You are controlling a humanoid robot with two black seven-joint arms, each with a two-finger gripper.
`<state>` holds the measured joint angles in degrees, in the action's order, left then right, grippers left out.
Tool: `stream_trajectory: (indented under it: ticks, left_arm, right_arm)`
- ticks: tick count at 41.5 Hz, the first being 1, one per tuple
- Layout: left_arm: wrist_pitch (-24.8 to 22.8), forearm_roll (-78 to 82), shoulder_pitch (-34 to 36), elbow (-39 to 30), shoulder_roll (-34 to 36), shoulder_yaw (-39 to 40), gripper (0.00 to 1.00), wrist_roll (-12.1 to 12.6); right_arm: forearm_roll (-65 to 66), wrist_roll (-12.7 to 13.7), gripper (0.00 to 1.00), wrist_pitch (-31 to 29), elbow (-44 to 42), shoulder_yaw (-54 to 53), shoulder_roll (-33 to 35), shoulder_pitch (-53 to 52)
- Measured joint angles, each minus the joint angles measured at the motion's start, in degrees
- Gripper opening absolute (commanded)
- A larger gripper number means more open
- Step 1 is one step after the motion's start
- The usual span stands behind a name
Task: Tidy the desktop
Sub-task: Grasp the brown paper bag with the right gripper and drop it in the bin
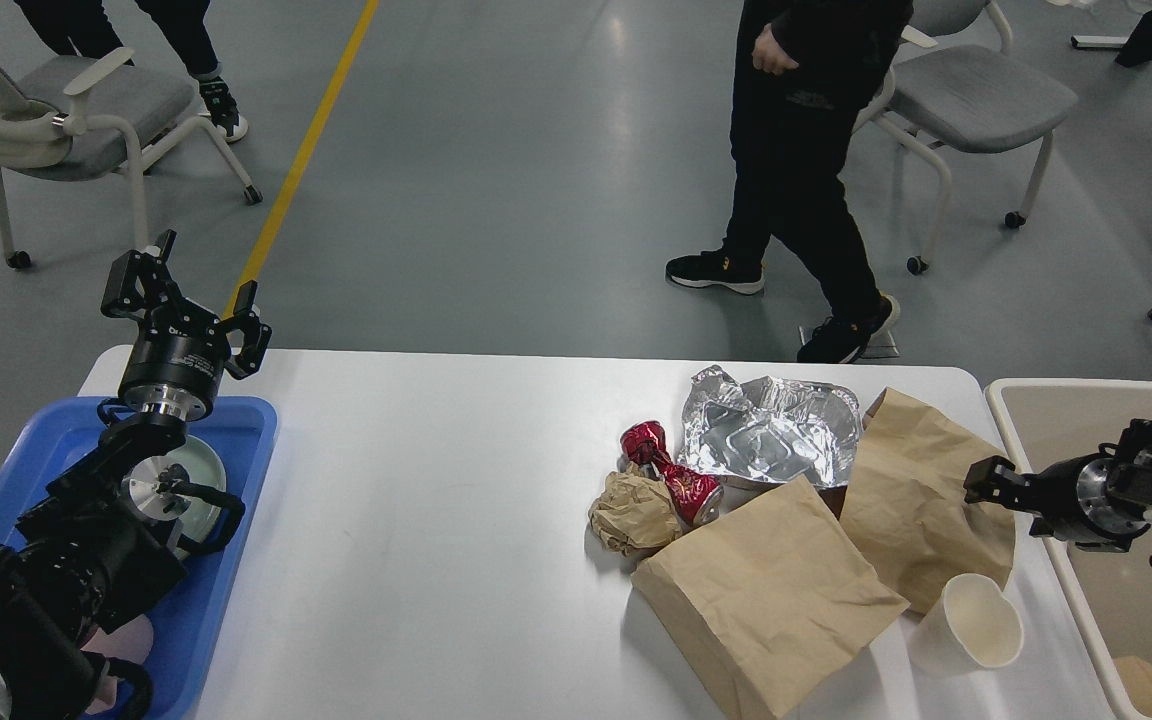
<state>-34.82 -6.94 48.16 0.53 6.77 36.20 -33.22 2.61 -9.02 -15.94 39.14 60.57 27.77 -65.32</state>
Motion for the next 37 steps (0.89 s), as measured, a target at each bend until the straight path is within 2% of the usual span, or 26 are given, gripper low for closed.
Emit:
stream_trajectory:
  ticks: [5, 21, 30, 37]
  left_arm:
    - [0.0, 0.0, 0.0, 0.0, 0.0, 0.0, 0.97, 0.0]
    - [0.0, 0.0, 0.0, 0.0, 0.0, 0.0, 0.97, 0.0]
    - [0.0, 0.0, 0.0, 0.0, 0.0, 0.0, 0.97, 0.0]
    - [0.0, 0.0, 0.0, 0.0, 0.0, 0.0, 0.97, 0.0]
  right_arm:
    - [-0.1, 1.0, 0.0, 0.0, 0.3, -0.1, 0.3, 0.1]
    - [-0.2, 1.2, 0.0, 0.4, 0.2, -1.8, 3.5, -1.7]
    - [-0.2, 1.1, 0.0, -1.0, 1.4, -2.3, 8.7, -9.9]
    - [-0.1, 0.8, 0.0, -7.1, 4.1, -2.2, 13.0, -22.2]
